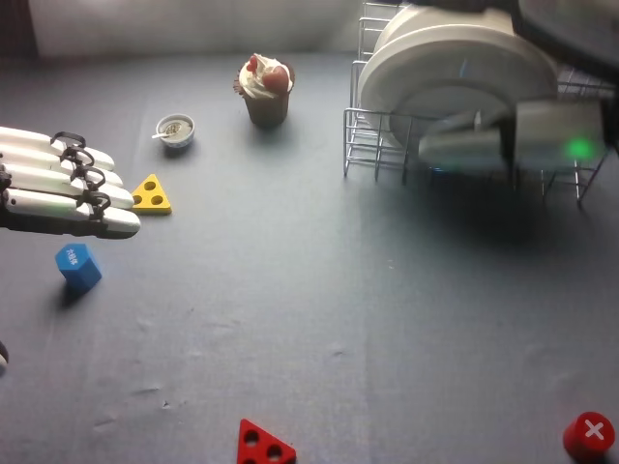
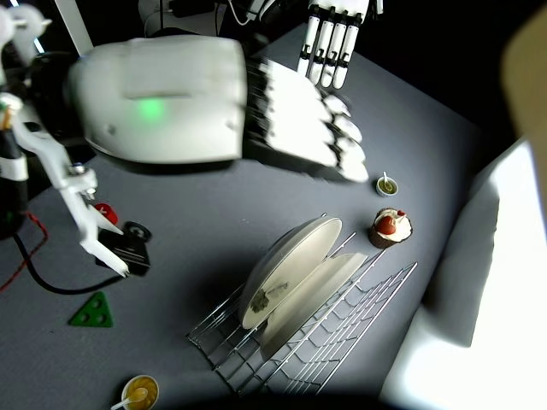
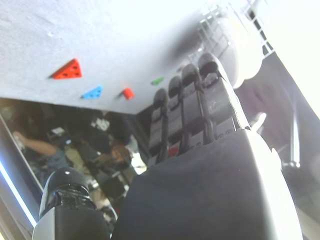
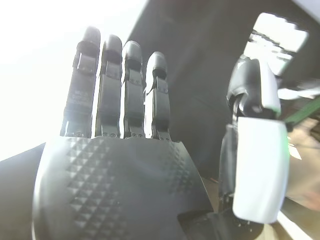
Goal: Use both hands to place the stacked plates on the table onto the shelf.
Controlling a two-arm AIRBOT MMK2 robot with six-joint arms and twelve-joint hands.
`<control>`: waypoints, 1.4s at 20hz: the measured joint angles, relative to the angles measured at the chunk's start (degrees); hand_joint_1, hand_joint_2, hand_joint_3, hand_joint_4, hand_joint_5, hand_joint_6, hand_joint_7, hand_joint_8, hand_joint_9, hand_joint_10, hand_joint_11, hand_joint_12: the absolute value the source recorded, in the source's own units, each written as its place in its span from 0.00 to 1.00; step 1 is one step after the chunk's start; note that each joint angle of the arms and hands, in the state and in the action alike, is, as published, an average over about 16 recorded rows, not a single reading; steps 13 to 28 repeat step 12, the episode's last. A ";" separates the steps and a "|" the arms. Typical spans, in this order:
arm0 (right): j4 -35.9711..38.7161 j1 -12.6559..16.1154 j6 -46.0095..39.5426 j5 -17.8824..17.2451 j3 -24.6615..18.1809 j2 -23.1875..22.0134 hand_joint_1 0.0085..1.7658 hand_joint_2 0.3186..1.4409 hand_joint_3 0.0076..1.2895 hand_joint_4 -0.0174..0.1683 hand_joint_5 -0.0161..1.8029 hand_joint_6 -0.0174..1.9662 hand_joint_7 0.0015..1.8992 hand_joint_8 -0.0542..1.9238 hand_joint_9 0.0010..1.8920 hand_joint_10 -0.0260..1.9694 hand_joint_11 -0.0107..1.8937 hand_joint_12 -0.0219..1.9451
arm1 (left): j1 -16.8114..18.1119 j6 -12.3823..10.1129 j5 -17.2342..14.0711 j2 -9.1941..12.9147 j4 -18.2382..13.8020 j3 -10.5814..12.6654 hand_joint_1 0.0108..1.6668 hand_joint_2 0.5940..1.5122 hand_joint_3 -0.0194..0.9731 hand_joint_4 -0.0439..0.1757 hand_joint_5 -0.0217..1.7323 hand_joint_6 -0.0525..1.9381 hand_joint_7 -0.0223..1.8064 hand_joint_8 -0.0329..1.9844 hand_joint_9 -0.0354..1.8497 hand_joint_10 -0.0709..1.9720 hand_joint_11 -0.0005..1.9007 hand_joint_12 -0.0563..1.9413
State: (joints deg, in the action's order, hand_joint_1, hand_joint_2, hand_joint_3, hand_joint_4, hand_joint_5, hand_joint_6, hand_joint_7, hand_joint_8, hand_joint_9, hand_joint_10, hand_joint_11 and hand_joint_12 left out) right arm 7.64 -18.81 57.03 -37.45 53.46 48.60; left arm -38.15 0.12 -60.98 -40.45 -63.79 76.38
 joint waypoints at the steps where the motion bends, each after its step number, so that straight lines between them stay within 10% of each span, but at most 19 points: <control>1: 0.74 -2.18 0.97 -2.87 -1.18 -0.88 0.26 0.61 0.00 0.25 0.23 0.01 0.22 0.04 0.23 0.02 0.25 0.02 | 0.00 0.00 0.00 0.00 0.02 -0.06 0.03 0.42 0.01 0.20 0.11 0.03 0.12 0.02 0.12 0.04 0.10 0.03; 6: 1.56 -12.96 6.40 -14.77 -6.24 -5.10 0.12 0.60 0.00 0.20 0.18 0.01 0.19 0.04 0.20 0.02 0.21 0.02 | 0.00 0.00 0.06 0.00 0.04 -0.31 0.02 0.42 0.01 0.20 0.10 0.03 0.11 0.02 0.11 0.04 0.09 0.03; 12: 0.25 -19.56 11.16 -20.88 -9.26 -7.86 0.03 0.59 0.00 0.11 0.14 0.01 0.16 0.04 0.17 0.02 0.18 0.02 | 0.00 0.00 0.08 0.00 0.03 -0.53 0.02 0.42 0.01 0.20 0.09 0.03 0.10 0.02 0.11 0.04 0.08 0.03; 28: 0.25 -19.56 11.16 -20.88 -9.26 -7.86 0.03 0.59 0.00 0.11 0.14 0.01 0.16 0.04 0.17 0.02 0.18 0.02 | 0.00 0.00 0.08 0.00 0.03 -0.53 0.02 0.42 0.01 0.20 0.09 0.03 0.10 0.02 0.11 0.04 0.08 0.03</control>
